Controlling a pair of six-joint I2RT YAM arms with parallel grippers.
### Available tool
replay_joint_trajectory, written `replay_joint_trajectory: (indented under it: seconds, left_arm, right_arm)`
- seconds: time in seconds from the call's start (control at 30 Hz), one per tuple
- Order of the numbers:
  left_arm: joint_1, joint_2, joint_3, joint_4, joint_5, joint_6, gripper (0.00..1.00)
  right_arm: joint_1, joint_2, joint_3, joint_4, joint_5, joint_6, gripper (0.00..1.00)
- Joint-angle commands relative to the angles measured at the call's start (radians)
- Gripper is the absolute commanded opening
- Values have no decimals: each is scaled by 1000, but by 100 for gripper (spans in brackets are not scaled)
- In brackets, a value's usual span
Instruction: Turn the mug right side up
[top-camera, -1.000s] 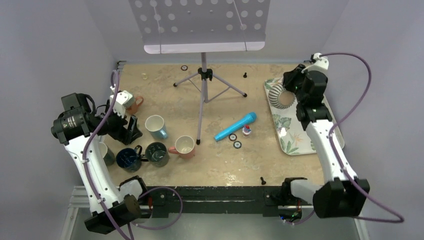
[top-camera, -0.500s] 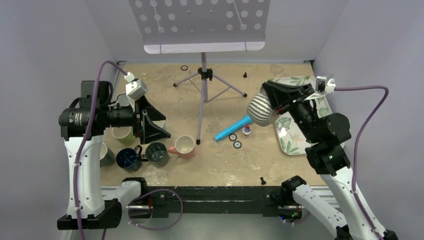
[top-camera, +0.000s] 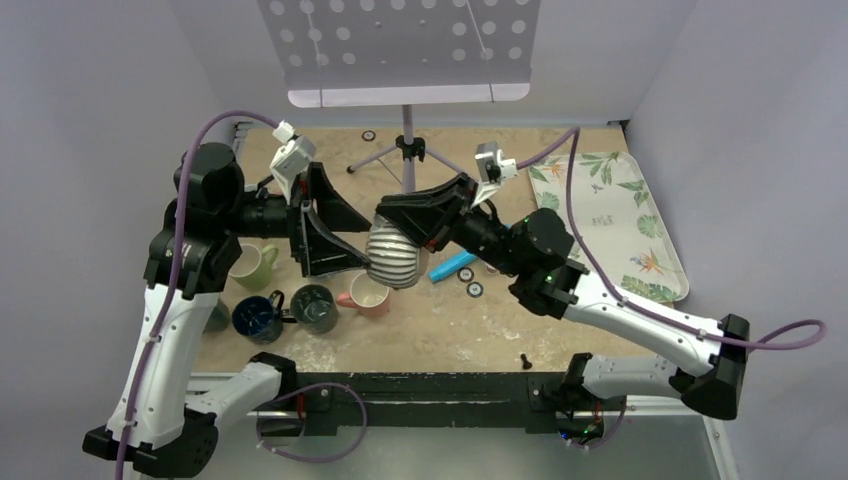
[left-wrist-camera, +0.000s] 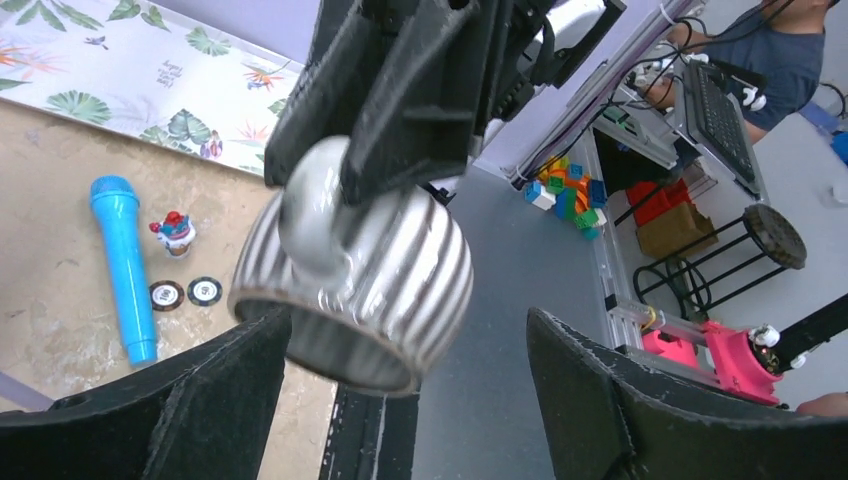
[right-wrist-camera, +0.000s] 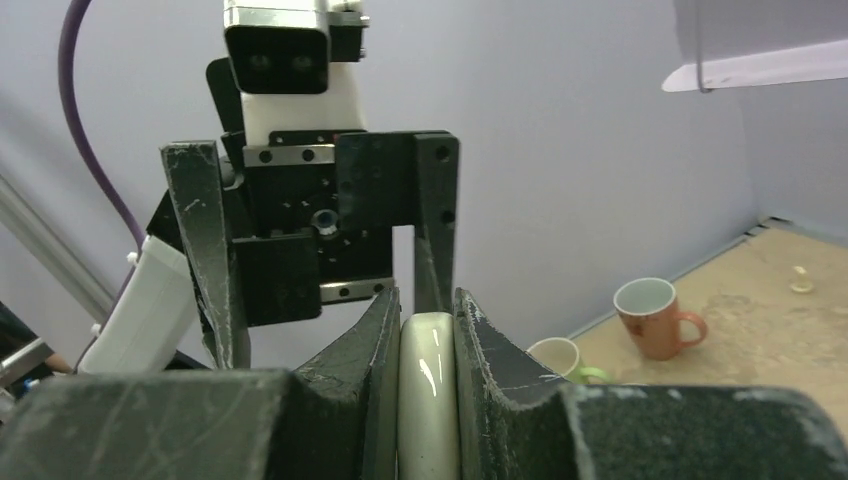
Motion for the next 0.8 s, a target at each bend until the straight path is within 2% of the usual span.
replay_joint_trajectory:
  seconds: [0.0,0.13,0.27,0.43,0.53,0.6,0.63,0.7,0.73,0.77]
  left_arm:
    - [-18,10,7,113,-13,-93,89]
    - [-20,1,-28,106,12,-91,76]
    - [-20,-10,-45,124,38,-102,67]
    - [-20,-13,-42,232,71,-213,41]
    - [-20,-8,-37,249,74,-220,27]
    - [-20,-5,-42,233,64,-193,10]
    - [-20,-1,-36,169,45,-147,0]
    - [-22,13,-5,16,-12,2,0]
    - [-26,24,16,-62,-45,85,0]
    - [-40,38,38,-150,-111,179,0]
  right_arm:
    - [29,37,126,289,65,38,0]
    - [32,75,161,303,101,41,0]
    - [32,87,163,331,137,31,0]
    - [32,132,183,334,134,45,0]
    - [32,166,194,314,116,50,0]
    - [32,163,178,278,138,22,0]
    - [32,147,172,237,140,-1,0]
    - [32,118,170,132,134,-66,0]
    - [32,100,172,68,142,-95,7]
    - [32,83,174,-11,169,-120,26]
